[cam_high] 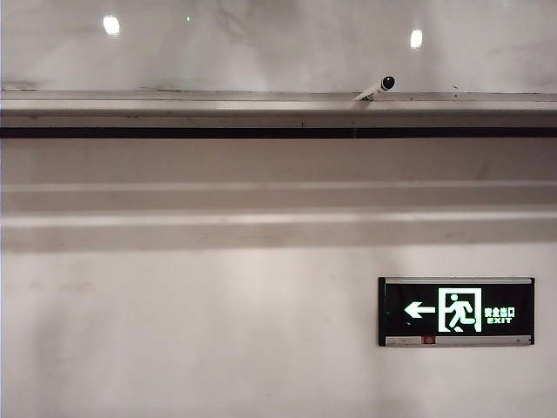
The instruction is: Wipe the whiteboard clean using the black magnetic whiteboard eraser attached to the whiteboard.
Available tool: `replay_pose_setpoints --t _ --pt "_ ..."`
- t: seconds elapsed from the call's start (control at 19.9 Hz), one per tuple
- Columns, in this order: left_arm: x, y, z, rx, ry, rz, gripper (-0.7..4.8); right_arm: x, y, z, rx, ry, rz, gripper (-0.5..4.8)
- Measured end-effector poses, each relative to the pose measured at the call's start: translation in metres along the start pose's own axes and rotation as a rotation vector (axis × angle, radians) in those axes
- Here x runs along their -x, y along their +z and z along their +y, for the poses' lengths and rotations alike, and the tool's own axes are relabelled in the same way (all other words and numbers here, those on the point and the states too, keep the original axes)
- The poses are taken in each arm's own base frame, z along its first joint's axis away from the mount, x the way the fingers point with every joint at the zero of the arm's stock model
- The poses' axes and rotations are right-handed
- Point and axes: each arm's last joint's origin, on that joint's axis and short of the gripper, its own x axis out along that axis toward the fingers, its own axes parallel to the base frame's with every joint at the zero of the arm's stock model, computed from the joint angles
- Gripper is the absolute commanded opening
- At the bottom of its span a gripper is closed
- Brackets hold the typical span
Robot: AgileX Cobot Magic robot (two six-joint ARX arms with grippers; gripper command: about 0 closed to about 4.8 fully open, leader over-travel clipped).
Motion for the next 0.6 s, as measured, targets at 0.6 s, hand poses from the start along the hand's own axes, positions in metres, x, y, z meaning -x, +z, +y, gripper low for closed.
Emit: replay_pose_setpoints --t 0.6 --pt "0.017 0.026 0.001 -0.351 0.3 0.013 1.48 0.0 0.0 0.0 0.0 0.001 0.0 4.79"
